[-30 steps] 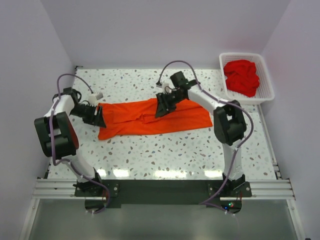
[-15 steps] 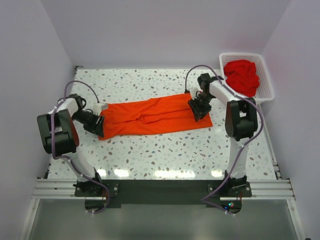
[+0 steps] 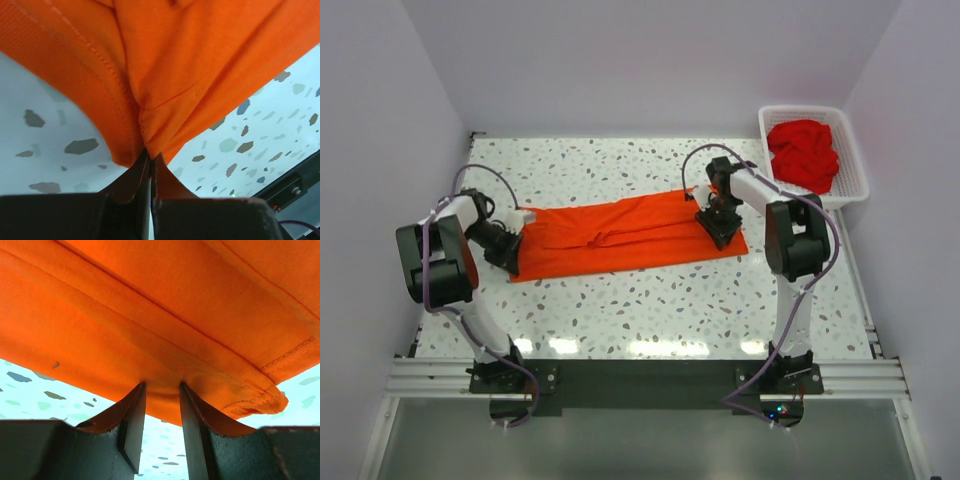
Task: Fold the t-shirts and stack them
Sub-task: Fold the tshirt
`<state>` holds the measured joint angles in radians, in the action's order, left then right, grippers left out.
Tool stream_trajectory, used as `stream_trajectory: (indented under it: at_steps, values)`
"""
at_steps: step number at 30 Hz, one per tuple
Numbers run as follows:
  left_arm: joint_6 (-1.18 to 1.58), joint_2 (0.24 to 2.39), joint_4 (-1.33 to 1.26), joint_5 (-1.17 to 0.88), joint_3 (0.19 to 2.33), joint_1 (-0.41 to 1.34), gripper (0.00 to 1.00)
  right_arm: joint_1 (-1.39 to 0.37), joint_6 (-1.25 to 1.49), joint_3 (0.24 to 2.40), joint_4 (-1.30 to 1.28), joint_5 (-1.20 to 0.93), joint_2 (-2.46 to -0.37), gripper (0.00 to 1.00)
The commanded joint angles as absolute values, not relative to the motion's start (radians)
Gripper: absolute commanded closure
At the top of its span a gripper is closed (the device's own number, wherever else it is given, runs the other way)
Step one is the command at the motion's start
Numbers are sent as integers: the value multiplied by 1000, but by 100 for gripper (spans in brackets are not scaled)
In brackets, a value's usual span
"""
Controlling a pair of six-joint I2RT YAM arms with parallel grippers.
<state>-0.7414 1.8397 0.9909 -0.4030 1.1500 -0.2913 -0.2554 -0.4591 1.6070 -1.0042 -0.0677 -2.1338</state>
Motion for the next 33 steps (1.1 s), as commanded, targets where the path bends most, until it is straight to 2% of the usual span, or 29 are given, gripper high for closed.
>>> stream_trajectory:
  at_steps: [1, 3, 7, 8, 11, 14, 16, 19, 23, 24, 28, 33]
  values:
    - [-762, 1867, 997, -261, 1216, -318, 100, -242, -514, 1549, -966, 35, -2166, 62]
    - [-761, 1887, 1011, -265, 1239, -316, 100, -248, -508, 1568, -997, 2, -2154, 62]
    - [-756, 1890, 1057, -327, 1275, -308, 71, -259, -546, 1660, -1138, -205, -2119, 55]
    - [-752, 1882, 1065, -339, 1287, -310, 67, -258, -552, 1689, -1169, -247, -2106, 55]
    - [-695, 1815, 1069, -397, 1362, -310, 62, -252, -575, 1842, -1252, -357, -2065, 54]
    - [-612, 1751, 1013, -449, 1371, -279, 57, -249, -575, 1920, -1230, -319, -2077, 54]
    - [-560, 1698, 953, -395, 1335, -198, 51, -249, -584, 1997, -1204, -264, -2135, 55]
    - [-482, 1672, 884, -325, 1272, -94, 54, -250, -598, 2130, -1206, -226, -2253, 58]
    - [-408, 1707, 844, -305, 1232, -34, 65, -253, -617, 2218, -1164, -178, -2358, 60]
    - [-397, 1729, 833, -295, 1229, -22, 68, -255, -627, 2221, -1132, -167, -2370, 60]
    - [-370, 1781, 822, -250, 1241, 15, 72, -256, -624, 2207, -1068, -130, -2407, 63]
    - [-342, 1864, 782, -167, 1235, 25, 79, -258, -647, 2070, -1002, -74, -2379, 67]
